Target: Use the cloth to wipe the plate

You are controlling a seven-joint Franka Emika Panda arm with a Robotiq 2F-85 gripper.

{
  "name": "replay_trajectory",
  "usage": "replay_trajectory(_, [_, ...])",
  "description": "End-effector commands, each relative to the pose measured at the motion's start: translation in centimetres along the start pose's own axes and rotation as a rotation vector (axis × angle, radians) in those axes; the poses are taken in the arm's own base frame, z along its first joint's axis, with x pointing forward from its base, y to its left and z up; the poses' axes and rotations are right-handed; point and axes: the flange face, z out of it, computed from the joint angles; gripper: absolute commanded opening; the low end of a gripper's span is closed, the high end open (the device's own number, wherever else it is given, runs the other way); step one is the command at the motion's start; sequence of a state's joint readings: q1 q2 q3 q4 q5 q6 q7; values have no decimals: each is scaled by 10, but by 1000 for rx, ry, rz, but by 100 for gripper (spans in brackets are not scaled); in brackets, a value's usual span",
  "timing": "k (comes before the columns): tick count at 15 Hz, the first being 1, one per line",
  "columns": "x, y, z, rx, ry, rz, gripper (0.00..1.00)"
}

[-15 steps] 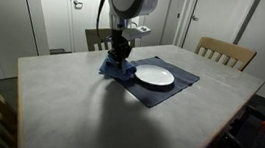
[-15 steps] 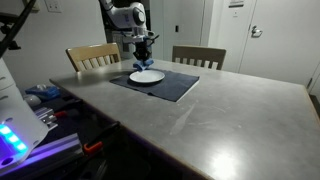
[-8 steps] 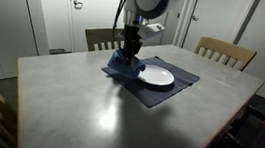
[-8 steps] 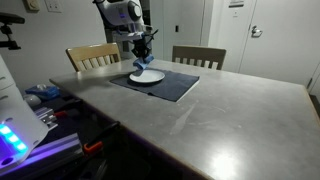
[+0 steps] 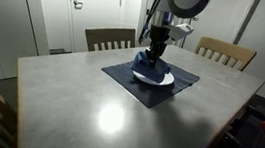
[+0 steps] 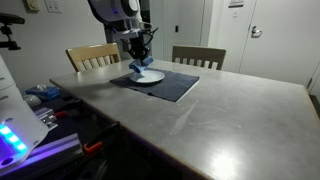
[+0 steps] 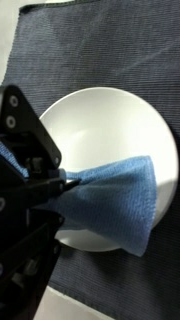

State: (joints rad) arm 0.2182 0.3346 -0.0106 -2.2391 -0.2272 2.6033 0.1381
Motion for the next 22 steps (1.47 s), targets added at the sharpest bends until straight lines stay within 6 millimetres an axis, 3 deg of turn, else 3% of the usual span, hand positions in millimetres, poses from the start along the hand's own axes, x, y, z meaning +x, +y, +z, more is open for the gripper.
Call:
replay_trajectory(1, [-41, 10, 6, 11, -7, -29, 3])
replay_trajectory(6, [-48, 15, 20, 31, 9, 1, 3])
replay_trajectory(14, [-16, 35, 28, 130, 94, 18, 3])
replay_trajectory(22, [20, 33, 60, 173, 43, 39, 3])
